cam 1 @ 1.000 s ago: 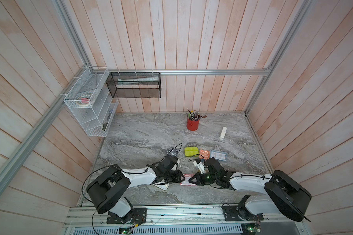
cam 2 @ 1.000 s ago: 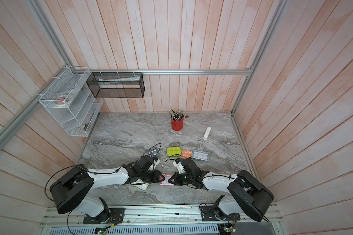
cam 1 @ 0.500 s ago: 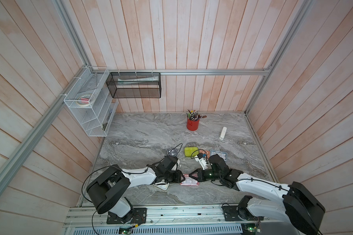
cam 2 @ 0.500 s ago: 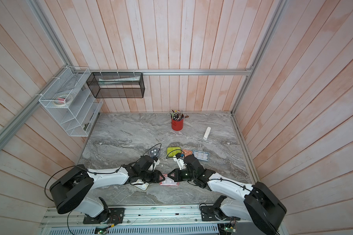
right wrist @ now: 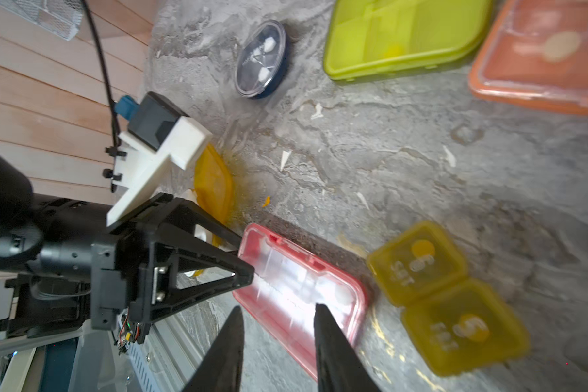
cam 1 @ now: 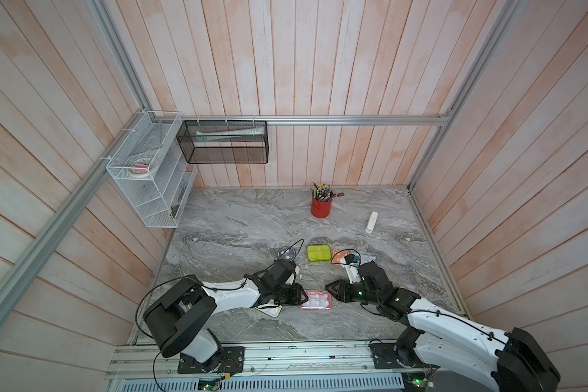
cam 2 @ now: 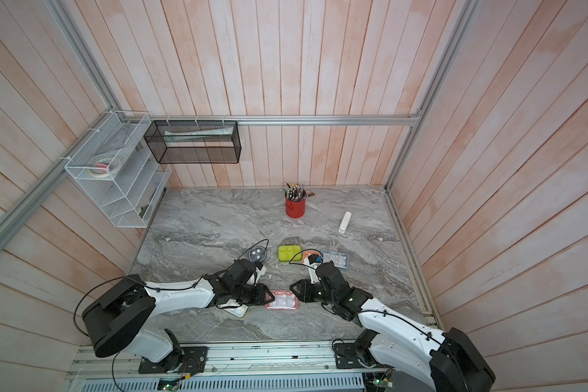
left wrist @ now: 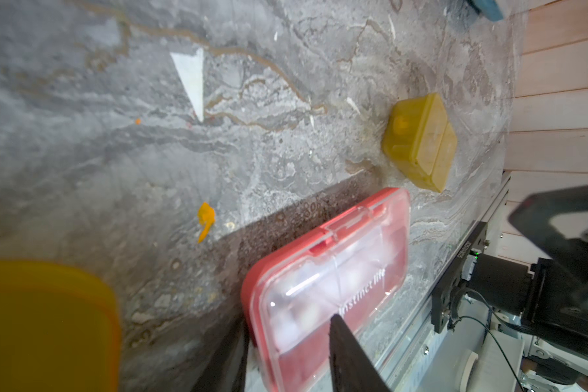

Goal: Close pillboxes
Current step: Close the lid on the pillbox, then adjust the pillbox at the center of the board.

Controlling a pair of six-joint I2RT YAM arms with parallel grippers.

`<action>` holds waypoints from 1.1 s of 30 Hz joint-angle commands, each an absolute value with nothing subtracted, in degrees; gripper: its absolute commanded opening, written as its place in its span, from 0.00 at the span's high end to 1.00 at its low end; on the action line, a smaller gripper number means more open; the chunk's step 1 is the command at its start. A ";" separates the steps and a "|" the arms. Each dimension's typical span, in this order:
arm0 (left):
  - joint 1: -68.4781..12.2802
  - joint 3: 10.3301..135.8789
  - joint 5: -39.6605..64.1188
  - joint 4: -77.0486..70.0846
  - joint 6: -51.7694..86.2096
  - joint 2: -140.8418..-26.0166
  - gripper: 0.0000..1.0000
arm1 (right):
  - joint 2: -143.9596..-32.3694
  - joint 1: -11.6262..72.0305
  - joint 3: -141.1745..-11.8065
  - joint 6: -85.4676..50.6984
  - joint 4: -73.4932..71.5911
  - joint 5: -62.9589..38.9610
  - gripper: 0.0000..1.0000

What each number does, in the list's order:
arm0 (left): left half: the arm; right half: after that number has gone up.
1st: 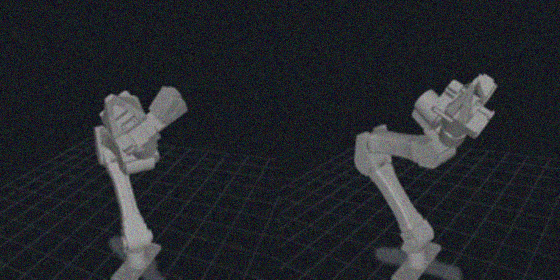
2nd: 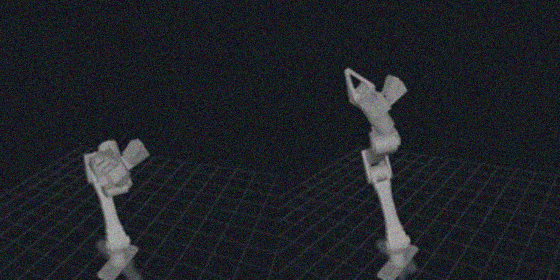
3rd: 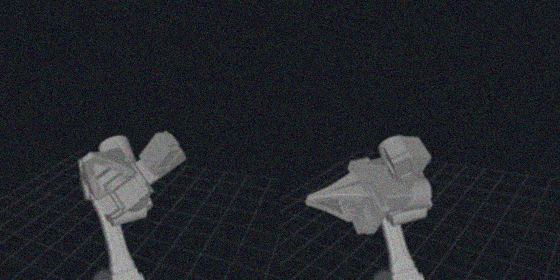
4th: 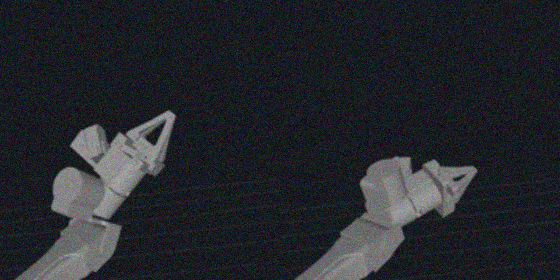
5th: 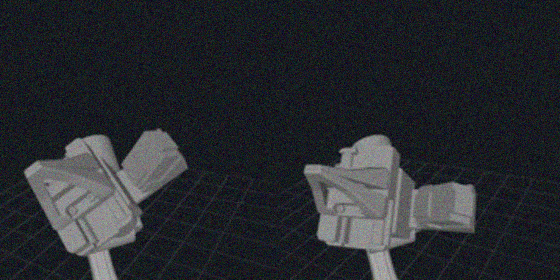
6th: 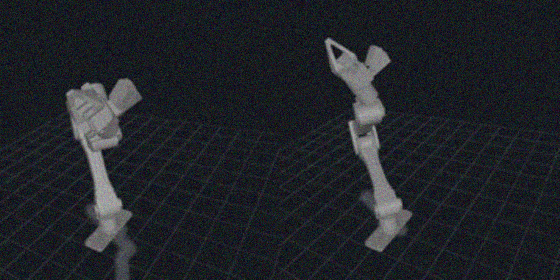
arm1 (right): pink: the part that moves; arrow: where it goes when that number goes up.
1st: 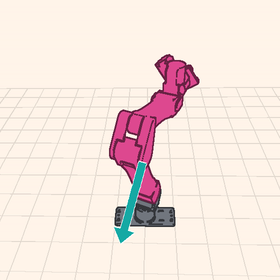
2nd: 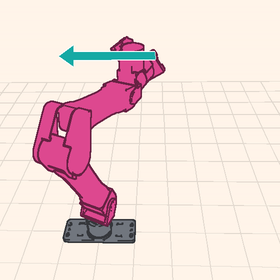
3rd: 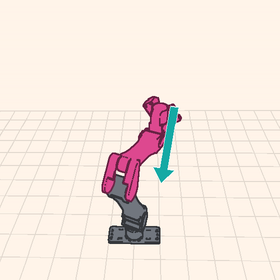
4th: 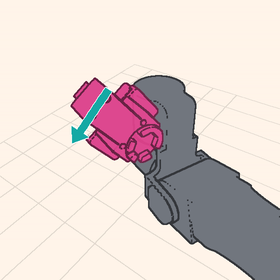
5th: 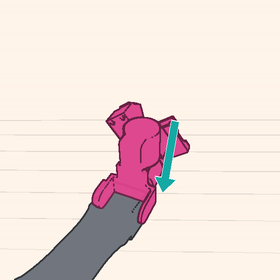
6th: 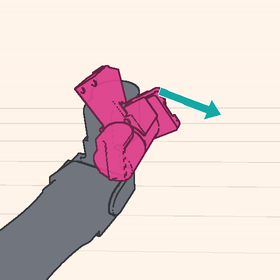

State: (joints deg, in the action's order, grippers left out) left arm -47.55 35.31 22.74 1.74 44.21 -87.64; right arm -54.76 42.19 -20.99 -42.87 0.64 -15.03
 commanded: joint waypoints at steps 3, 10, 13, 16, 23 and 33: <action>-47.55 35.39 24.17 -0.10 44.74 -87.71 0.58 | -52.77 41.05 -21.25 -43.78 3.97 -12.33 0.59; -48.16 35.86 24.26 -0.13 44.91 -88.16 0.58 | -53.58 40.63 -22.44 -43.44 5.53 -12.42 0.51; -48.25 35.96 24.13 0.00 44.84 -87.83 0.57 | -54.30 40.60 -22.96 -43.15 5.67 -12.83 0.48; -48.16 36.91 22.90 2.39 43.98 -86.75 0.52 | -54.79 40.56 -23.45 -42.97 5.76 -12.84 0.46; -46.54 39.17 20.72 6.75 42.57 -81.47 0.49 | -56.72 40.60 -24.90 -42.49 4.79 -13.26 0.46; -44.96 43.02 17.05 14.52 40.61 -71.69 0.48 | -60.66 40.60 -26.92 -42.45 1.60 -14.90 0.46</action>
